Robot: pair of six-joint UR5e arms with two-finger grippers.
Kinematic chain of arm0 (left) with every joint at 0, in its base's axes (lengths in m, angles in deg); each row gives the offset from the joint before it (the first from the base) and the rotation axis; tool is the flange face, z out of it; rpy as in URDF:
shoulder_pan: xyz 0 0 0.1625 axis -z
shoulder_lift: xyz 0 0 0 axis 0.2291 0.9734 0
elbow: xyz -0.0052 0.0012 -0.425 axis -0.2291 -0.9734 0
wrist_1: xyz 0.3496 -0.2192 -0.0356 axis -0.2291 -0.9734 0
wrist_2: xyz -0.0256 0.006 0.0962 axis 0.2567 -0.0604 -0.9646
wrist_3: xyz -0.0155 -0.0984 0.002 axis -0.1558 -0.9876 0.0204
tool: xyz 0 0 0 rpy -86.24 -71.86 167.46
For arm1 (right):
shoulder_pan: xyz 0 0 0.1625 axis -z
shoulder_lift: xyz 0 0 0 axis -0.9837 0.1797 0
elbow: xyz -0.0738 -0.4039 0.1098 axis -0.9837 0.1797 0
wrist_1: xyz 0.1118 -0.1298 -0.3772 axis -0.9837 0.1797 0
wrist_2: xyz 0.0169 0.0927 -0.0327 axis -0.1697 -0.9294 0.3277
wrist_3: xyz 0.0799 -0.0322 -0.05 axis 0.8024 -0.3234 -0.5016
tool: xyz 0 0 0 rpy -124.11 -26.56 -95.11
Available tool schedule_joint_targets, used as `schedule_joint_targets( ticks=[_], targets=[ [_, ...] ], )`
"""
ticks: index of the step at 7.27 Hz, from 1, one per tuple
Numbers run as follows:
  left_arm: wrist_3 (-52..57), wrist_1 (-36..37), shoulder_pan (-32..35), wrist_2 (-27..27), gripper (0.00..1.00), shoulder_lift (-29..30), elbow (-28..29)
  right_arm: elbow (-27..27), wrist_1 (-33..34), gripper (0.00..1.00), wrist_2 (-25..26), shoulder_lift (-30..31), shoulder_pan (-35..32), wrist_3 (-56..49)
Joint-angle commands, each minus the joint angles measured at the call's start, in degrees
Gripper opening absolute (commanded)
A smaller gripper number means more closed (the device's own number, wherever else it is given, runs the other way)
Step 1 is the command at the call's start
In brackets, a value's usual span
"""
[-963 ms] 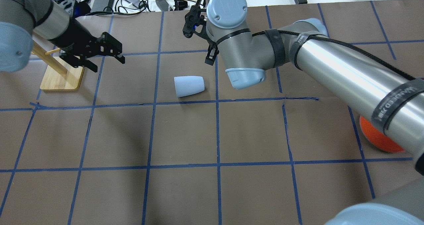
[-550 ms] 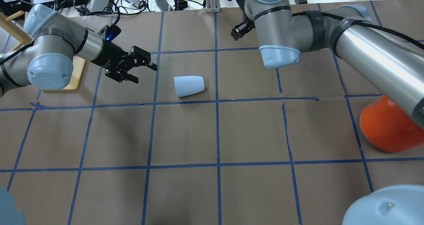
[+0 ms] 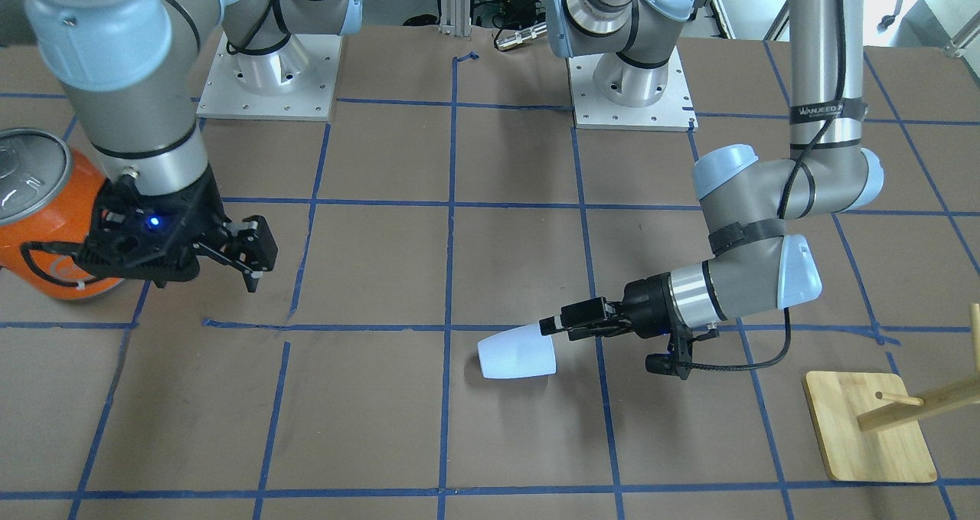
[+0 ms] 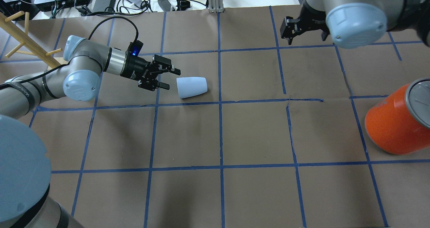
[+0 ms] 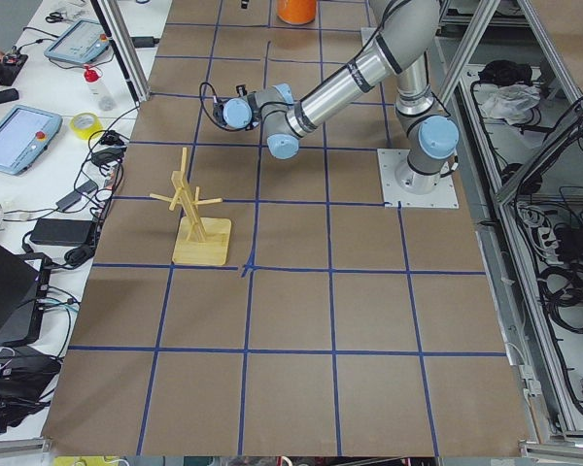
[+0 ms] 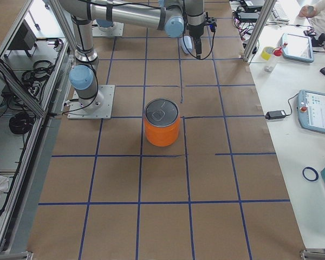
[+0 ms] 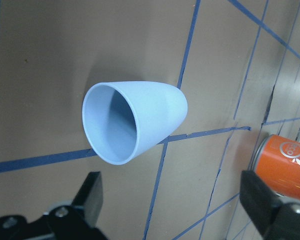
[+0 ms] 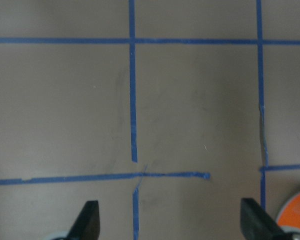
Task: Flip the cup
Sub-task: 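Reach the left gripper to the cup's open end while the right arm withdraws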
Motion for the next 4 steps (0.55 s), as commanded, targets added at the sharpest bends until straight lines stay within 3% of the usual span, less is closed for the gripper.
schedule_joint_targets(
  ticks=[1,2,3,4],
  targets=[
    [-0.4,3.4,1.2,2.7,0.51,2.4,0.1,0.1,-12.4,1.0,0.1,6.9,1.1,2.7],
    [-0.5,3.4,1.2,3.4,0.08,2.5,0.2,0.0,-12.9,1.0,-0.5,6.3,0.8,3.5],
    [-0.5,3.5,1.2,3.4,0.0,2.5,0.3,-0.1,-12.9,1.0,-0.6,5.5,0.7,2.7],
    [-0.4,4.0,1.2,3.3,0.0,2.4,0.3,-0.1,-13.0,1.0,-1.7,5.1,0.8,2.9]
  ],
)
